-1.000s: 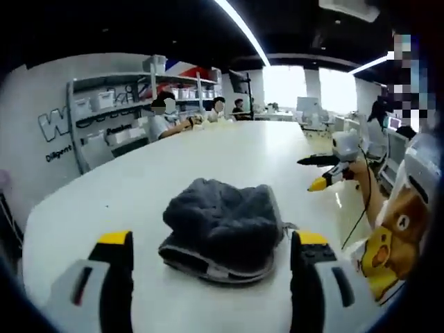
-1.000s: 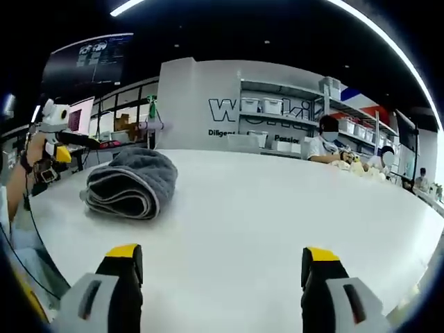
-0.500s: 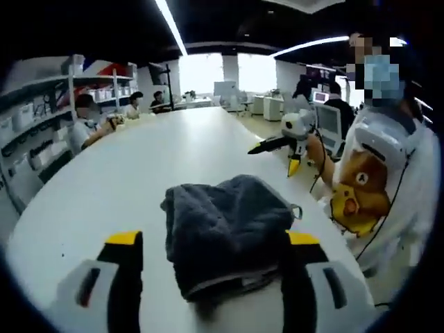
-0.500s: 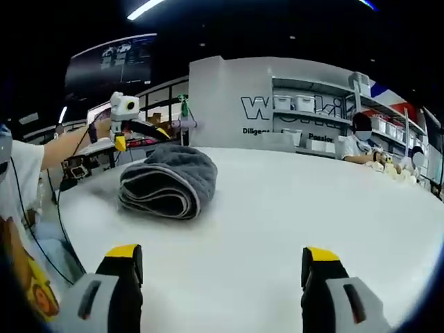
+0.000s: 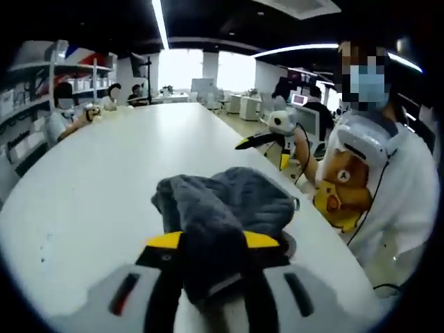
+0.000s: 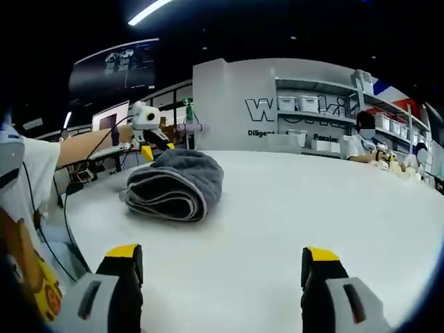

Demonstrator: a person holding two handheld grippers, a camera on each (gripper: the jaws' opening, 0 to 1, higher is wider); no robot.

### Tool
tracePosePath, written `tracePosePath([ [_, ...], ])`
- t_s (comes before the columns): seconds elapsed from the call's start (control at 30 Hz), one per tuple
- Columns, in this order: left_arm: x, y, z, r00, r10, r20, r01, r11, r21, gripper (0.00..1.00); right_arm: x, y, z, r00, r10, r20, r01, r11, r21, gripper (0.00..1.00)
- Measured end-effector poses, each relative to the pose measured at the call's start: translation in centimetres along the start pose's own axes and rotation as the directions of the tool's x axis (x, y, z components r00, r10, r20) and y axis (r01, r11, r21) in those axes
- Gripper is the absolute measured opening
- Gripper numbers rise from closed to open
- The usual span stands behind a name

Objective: Fold the towel on the table until its edges align and the towel forms a compact rectangular stack.

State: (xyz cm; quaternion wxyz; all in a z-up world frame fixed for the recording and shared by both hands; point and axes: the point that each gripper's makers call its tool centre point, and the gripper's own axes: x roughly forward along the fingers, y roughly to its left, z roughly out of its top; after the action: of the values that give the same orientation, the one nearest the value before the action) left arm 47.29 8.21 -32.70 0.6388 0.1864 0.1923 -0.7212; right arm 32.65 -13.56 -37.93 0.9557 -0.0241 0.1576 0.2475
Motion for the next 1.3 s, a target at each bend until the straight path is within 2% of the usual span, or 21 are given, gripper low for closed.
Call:
tracePosePath([
  [0.2, -1.0, -0.2, 1.2, 1.0, 0.022, 0.019, -0.022, 1.0, 0.017, 0.1, 0.3, 0.8, -0.1, 1.0, 0.02, -0.01, -0.02, 1.0, -0.007, 0.98],
  [0.47, -4.1, -1.0, 5.7, 0.995, 0.024, 0.1, -0.031, 0.997, 0.067, 0.08, -0.1, 1.0, 0.4, 1.0, 0.016, -0.002, -0.016, 1.0, -0.015, 0.98],
  [0.6, -6.1, -0.8, 6.9, 0.988, 0.037, 0.15, -0.043, 0.998, 0.037, 0.08, -0.3, 0.9, 0.5, 1.0, 0.01, 0.005, -0.01, 1.0, -0.013, 0.98],
  [0.63, -6.4, -1.1, 6.5, 0.989, 0.019, 0.145, -0.02, 1.0, 0.009, 0.08, -0.4, 0.9, 0.5, 1.0, 0.009, 0.004, -0.009, 1.0, -0.014, 0.98],
  [0.7, -6.3, -1.5, 4.6, 0.996, -0.008, 0.091, 0.013, 0.998, -0.055, 0.08, -0.3, 0.9, 0.4, 1.0, 0.007, 0.003, -0.007, 1.0, -0.012, 0.98],
  [0.77, -5.9, -1.8, 1.2, 0.998, -0.055, -0.004, 0.054, 0.989, -0.138, 0.08, -0.3, 0.9, 0.4, 1.0, 0.009, 0.004, -0.009, 1.0, -0.011, 0.98],
  [0.83, -5.0, -2.1, -1.8, 0.995, -0.074, -0.067, 0.06, 0.98, -0.189, 0.08, -0.2, 0.8, 0.3, 1.0, 0.01, 0.003, -0.01, 1.0, -0.008, 0.98],
  [0.9, -4.3, -1.9, -2.9, 0.996, -0.067, -0.054, 0.055, 0.978, -0.203, 0.07, 0.0, 0.8, 0.2, 1.0, 0.011, -0.003, -0.011, 1.0, -0.007, 0.98],
  [0.97, -4.4, -2.2, -1.9, 0.998, -0.063, -0.014, 0.059, 0.98, -0.192, 0.07, 0.1, 0.7, 0.1, 1.0, 0.011, -0.01, -0.011, 1.0, -0.006, 0.98],
  [1.0, -4.7, -2.2, -0.6, 0.998, -0.053, 0.018, 0.055, 0.984, -0.168, 0.07, 0.1, 0.8, 0.1, 1.0, 0.011, -0.012, -0.011, 1.0, -0.007, 0.98],
  [1.03, -5.2, -2.0, 1.3, 0.998, -0.03, 0.063, 0.038, 0.99, -0.135, 0.07, 0.1, 0.8, 0.2, 1.0, 0.012, -0.011, -0.013, 1.0, -0.01, 0.98],
  [1.13, -6.3, -3.0, 5.3, 0.983, -0.049, 0.179, 0.068, 0.993, -0.101, 0.07, 0.1, 0.9, 0.6, 1.0, 0.011, 0.0, -0.011, 1.0, -0.013, 0.97],
  [1.17, -6.3, -3.3, 5.4, 0.98, -0.065, 0.188, 0.086, 0.991, -0.103, 0.07, 0.1, 1.0, 0.7, 1.0, 0.013, 0.004, -0.013, 1.0, -0.013, 0.97],
  [1.2, -6.2, -3.3, 4.5, 0.986, -0.062, 0.156, 0.081, 0.989, -0.12, 0.07, 0.1, 1.1, 0.7, 1.0, 0.017, 0.006, -0.017, 1.0, -0.015, 0.97],
  [1.23, -6.1, -3.3, 3.0, 0.993, -0.064, 0.099, 0.078, 0.986, -0.148, 0.07, 0.1, 1.2, 0.7, 1.0, 0.02, 0.007, -0.019, 1.0, -0.015, 0.97],
  [1.27, -5.4, -3.2, -0.6, 0.998, -0.059, -0.024, 0.053, 0.975, -0.215, 0.07, 0.2, 1.3, 0.7, 1.0, 0.023, 0.008, -0.023, 1.0, -0.016, 0.97],
  [1.3, -5.1, -3.2, -3.6, 0.99, -0.064, -0.127, 0.03, 0.967, -0.252, 0.07, 0.2, 1.4, 0.6, 1.0, 0.028, 0.007, -0.028, 0.999, -0.018, 0.97],
])
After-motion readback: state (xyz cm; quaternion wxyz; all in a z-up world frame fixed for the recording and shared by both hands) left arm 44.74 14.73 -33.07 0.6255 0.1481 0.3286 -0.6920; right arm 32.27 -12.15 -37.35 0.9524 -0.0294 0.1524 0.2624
